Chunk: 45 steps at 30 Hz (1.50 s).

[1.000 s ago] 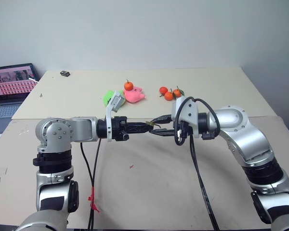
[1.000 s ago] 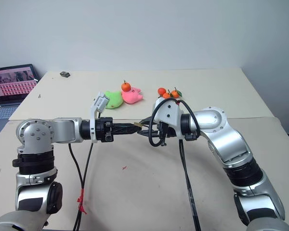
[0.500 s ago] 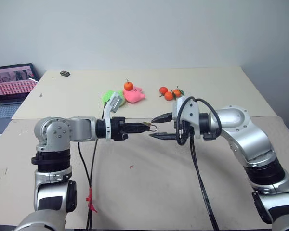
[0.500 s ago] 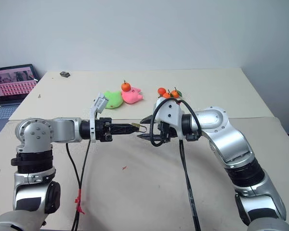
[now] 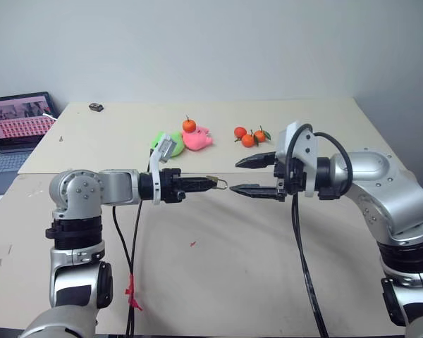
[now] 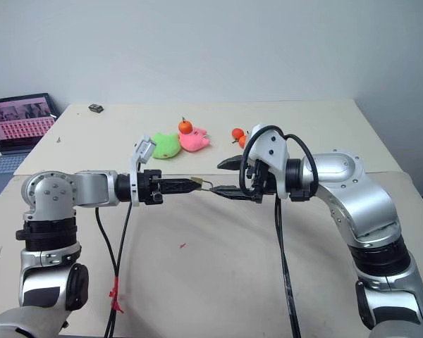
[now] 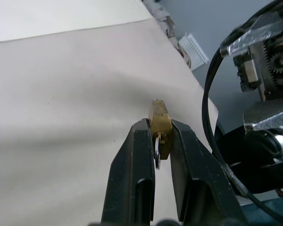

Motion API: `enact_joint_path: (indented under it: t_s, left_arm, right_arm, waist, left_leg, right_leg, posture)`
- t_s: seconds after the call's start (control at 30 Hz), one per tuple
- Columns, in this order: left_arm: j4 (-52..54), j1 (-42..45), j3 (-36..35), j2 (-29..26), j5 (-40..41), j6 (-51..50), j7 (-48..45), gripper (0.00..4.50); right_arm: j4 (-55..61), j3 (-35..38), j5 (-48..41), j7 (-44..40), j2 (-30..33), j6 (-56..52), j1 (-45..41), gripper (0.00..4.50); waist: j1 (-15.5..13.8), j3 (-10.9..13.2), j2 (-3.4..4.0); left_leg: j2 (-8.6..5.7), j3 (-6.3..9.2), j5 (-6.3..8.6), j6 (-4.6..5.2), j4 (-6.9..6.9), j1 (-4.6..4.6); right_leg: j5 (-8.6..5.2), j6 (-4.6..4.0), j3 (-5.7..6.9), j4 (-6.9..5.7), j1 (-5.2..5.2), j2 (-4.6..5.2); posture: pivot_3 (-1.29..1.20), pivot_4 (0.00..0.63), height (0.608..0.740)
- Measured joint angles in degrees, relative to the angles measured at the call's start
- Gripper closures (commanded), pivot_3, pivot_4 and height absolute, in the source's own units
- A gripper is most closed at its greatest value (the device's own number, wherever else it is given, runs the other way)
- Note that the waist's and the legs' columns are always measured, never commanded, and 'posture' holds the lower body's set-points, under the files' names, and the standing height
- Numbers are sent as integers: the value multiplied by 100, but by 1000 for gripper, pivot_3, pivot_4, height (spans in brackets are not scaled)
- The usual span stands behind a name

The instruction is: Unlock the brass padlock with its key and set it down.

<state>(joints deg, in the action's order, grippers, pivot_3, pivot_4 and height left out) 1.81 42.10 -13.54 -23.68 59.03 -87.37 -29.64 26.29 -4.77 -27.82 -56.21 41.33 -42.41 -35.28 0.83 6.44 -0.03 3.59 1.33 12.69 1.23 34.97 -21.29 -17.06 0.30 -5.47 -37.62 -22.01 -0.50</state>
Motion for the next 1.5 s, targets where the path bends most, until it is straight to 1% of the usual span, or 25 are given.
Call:
enact_joint_path:
  t_s: [0.03, 0.1, 0.13, 0.17, 0.2, 0.37, 0.43, 0.7, 0.87, 0.93, 1.17, 1.5]
  left_arm:
    - [-71, 66, -108, 75, 72, -49, 40, 4428]
    - [-139, 152, -236, 151, 172, -132, 101, 4428]
    - [-151, 180, -294, 176, 201, -182, 125, 4428]
    - [-155, 197, -341, 207, 225, -223, 148, 4428]
    - [-165, 206, -411, 271, 288, -290, 193, 4428]
    - [-281, 206, -724, 513, 822, -491, 459, 4428]
    - [-295, 206, -772, 523, 995, -491, 569, 4428]
    - [-631, 206, -803, 549, 2013, -491, 1314, 4428]
    - [-610, 130, -733, 551, 2504, -460, 1711, 4428]
    - [-556, 9, -638, 523, 2614, -428, 1784, 4428]
    - [-473, -162, -312, 319, 2684, -174, 1859, 4428]
    - [-465, -183, -63, 249, 2666, 104, 1797, 4428]
  right_arm:
    - [29, 2, -35, 28, -10, -15, 113, 2897]
    - [32, 1, -49, 97, -21, -19, 252, 3512]
    - [30, 1, -47, 142, -21, -18, 292, 3921]
    - [30, 2, -43, 163, -20, -15, 323, 4207]
    - [29, 7, -38, 182, -16, 5, 370, 4395]
    - [-42, 10, 17, 271, -16, 127, 538, 4395]
    - [-95, 9, 61, 301, -17, 195, 572, 4395]
    - [-232, 4, 184, 404, -60, 346, 631, 4395]
    - [-278, 4, 194, 410, -81, 371, 631, 4395]
    - [-278, 4, 194, 410, -81, 371, 630, 4395]
    - [-169, 87, 105, 386, 57, 284, 472, 4395]
    - [71, 136, -205, 394, 188, 29, 397, 4395]
  waist:
    - [0, 0, 0]
    - [0, 0, 0]
    - [1, 0, 0]
    - [12, 0, 0]
    - [17, 0, 1]
    - [20, 0, 0]
    - [16, 0, 0]
    - [8, 0, -1]
    - [5, 0, 0]
    - [5, 0, -1]
    - [-5, 1, -2]
    - [-3, 1, -2]
  left_leg:
    - [0, 0, 0, 0, 0, -2]
    - [-2, 0, 0, 0, 1, -6]
    - [-4, 0, 0, 0, 0, -7]
    - [-4, -1, 0, -1, 0, -8]
    - [-4, -1, -1, -1, -2, -11]
    - [-2, -1, -4, -6, -2, -9]
    - [-3, -1, -6, -10, -2, -7]
    - [-3, 0, -19, -33, -4, -7]
    - [-3, 0, -26, -44, -5, -8]
    - [-3, 0, -39, -66, -8, -8]
    - [-5, 3, -39, -66, -12, -6]
    - [-6, 4, -39, -65, -14, -7]
  right_leg:
    - [0, 1, 0, 0, 0, 0]
    - [0, 1, 0, 0, 0, 1]
    - [-1, 1, -1, 0, 0, 3]
    - [-1, 1, -3, 1, 0, 2]
    - [-1, 1, -3, 1, 2, 2]
    - [-1, 2, -2, -2, 3, 1]
    - [-1, 2, -2, -2, 4, 1]
    - [-1, 3, -2, -1, 4, 3]
    - [-1, 3, -3, 0, 4, 3]
    - [-1, 3, -3, 0, 6, 3]
    - [-1, 4, -2, 0, 7, 3]
    - [-1, 4, -3, 5, 10, 4]
  posture:
    - [0, 150, 660]
    - [0, 150, 660]
    - [0, 150, 660]
    - [0, 150, 660]
    - [0, 150, 660]
    - [0, 150, 660]
    - [0, 150, 660]
    - [0, 150, 660]
    - [0, 150, 660]
    - [0, 150, 660]
    - [0, 150, 660]
    - [0, 150, 660]
